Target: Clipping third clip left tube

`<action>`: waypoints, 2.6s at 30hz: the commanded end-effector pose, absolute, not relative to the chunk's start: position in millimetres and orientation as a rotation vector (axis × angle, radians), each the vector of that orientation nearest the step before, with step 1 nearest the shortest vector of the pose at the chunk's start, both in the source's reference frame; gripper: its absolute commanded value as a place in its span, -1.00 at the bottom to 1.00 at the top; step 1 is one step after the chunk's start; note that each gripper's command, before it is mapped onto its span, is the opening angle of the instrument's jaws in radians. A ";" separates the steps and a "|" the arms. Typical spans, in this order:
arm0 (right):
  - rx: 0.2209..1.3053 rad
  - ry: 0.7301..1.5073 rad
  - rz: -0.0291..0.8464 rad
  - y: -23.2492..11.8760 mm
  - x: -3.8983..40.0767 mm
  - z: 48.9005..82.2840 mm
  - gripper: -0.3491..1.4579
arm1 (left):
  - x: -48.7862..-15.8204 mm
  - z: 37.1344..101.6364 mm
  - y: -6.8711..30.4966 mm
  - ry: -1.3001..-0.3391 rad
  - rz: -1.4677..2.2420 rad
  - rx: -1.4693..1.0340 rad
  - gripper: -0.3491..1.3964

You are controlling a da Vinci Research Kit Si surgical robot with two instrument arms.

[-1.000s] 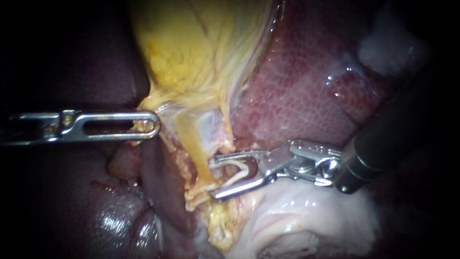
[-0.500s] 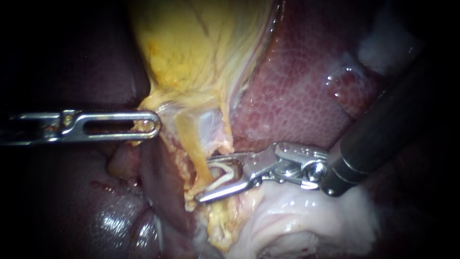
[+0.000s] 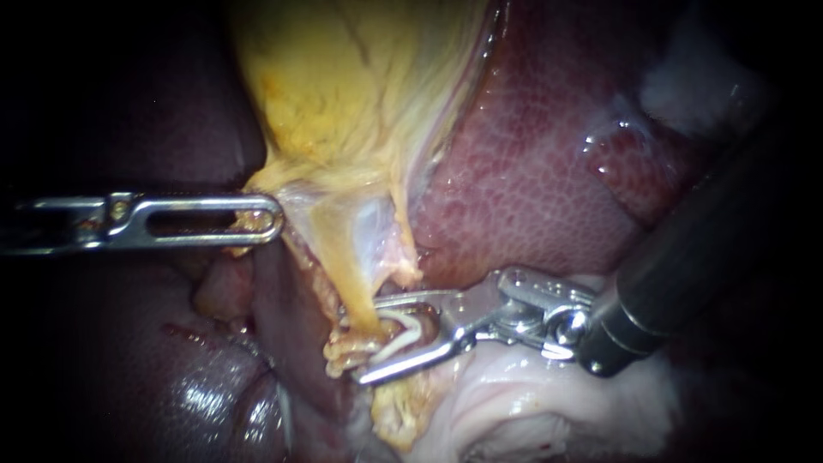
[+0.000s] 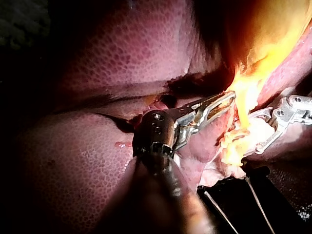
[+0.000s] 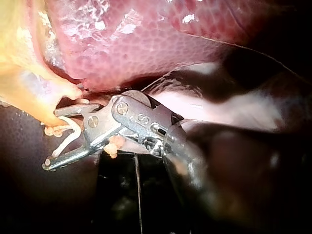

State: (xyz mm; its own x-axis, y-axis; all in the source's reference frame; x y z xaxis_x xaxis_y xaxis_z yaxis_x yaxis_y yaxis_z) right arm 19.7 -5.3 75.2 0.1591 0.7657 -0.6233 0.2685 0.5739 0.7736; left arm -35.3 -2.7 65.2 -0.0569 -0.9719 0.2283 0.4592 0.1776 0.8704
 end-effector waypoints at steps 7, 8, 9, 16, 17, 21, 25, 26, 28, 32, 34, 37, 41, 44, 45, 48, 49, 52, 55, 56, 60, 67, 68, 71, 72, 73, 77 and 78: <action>0.977 1.425 0.453 -5.4 21.2 75.6 0.05 | -35.4 65.1 -2.7 -1.025 -1.318 0.657 -1.00; 0.977 1.429 0.454 -5.3 21.5 75.6 0.05 | -35.5 65.1 -2.7 -1.025 -1.319 0.657 -1.00; 0.977 1.429 0.454 -5.3 21.7 75.6 0.05 | -35.5 65.1 -2.7 -1.025 -1.319 0.657 -1.00; 0.986 1.436 0.457 -5.1 23.0 75.7 0.05 | -35.6 65.1 -2.7 -1.025 -1.319 0.656 -1.00; 0.991 1.437 0.461 -5.1 23.1 75.7 0.05 | -35.6 65.1 -2.7 -1.025 -1.319 0.656 -1.00; 0.998 1.444 0.466 -5.0 23.4 75.7 0.05 | -35.6 65.1 -2.7 -1.025 -1.319 0.656 -1.00; 1.001 1.448 0.468 -4.7 23.2 75.6 0.05 | -35.6 65.1 -2.8 -1.025 -1.319 0.656 -1.00; 1.002 1.451 0.470 -4.5 23.2 75.5 0.05 | -35.6 65.1 -2.8 -1.025 -1.319 0.656 -1.00; 1.006 1.460 0.475 -4.0 23.0 75.2 0.05 | -35.6 65.1 -2.8 -1.025 -1.319 0.656 -1.00; 1.013 1.478 0.485 -3.0 22.7 74.7 0.04 | -35.6 65.0 -2.8 -1.025 -1.319 0.656 -1.00; 1.019 1.485 0.486 -2.6 22.6 74.4 0.04 | -35.6 65.0 -2.8 -1.025 -1.319 0.656 -1.00; 1.019 1.491 0.492 -2.2 22.4 74.2 0.04 | -35.6 65.0 -2.8 -1.025 -1.319 0.656 -1.00; 1.020 1.494 0.493 -2.1 22.4 74.1 0.04 | -35.6 65.0 -2.8 -1.025 -1.319 0.656 -1.00; 1.020 1.494 0.492 -2.2 22.4 74.2 0.04 | -35.6 65.0 -2.8 -1.025 -1.319 0.656 -1.00; 1.020 1.494 0.490 -2.3 22.5 74.2 0.04 | -35.6 65.0 -2.8 -1.025 -1.319 0.656 -1.00; 1.017 1.493 0.489 -2.6 22.7 74.6 0.04 | -35.6 65.0 -2.8 -1.025 -1.319 0.656 -1.00; 1.016 1.493 0.489 -2.7 22.8 74.7 0.04 | -35.6 65.0 -2.8 -1.025 -1.319 0.656 -1.00; 1.016 1.493 0.490 -2.5 22.9 74.8 0.04 | -35.6 65.0 -2.8 -1.025 -1.319 0.656 -1.00; 1.017 1.499 0.493 -2.3 22.9 74.6 0.04 | -35.6 65.0 -2.8 -1.025 -1.319 0.656 -1.00; 1.018 1.503 0.495 -2.2 22.9 74.5 0.04 | -35.6 65.0 -2.8 -1.025 -1.319 0.656 -1.00; 1.020 1.509 0.498 -1.9 22.8 74.3 0.03 | -35.6 65.0 -2.8 -1.025 -1.319 0.656 -1.00; 1.024 1.509 0.499 -1.3 22.4 74.1 -0.02 | -35.5 65.0 -2.8 -1.025 -1.319 0.656 -1.00; 1.026 1.509 0.499 -1.3 22.2 74.1 -0.06 | -35.5 65.0 -2.8 -1.025 -1.319 0.656 -1.00; 1.091 1.491 0.504 -1.3 20.5 74.2 -0.72 | -35.5 65.0 -2.8 -1.025 -1.319 0.656 -1.00; 1.078 1.481 0.516 -1.2 20.0 74.3 -1.00 | -35.5 65.0 -2.8 -1.025 -1.319 0.656 -1.00; 1.077 1.478 0.517 -1.0 19.9 74.5 -1.00 | -35.5 65.0 -2.8 -1.025 -1.319 0.656 -1.00; 1.077 1.478 0.515 -0.8 19.8 75.2 -1.00 | -35.6 65.0 -2.8 -1.025 -1.319 0.657 -1.00; 1.077 1.478 0.515 -0.8 19.8 75.3 -1.00 | -35.6 65.0 -2.8 -1.025 -1.319 0.657 -1.00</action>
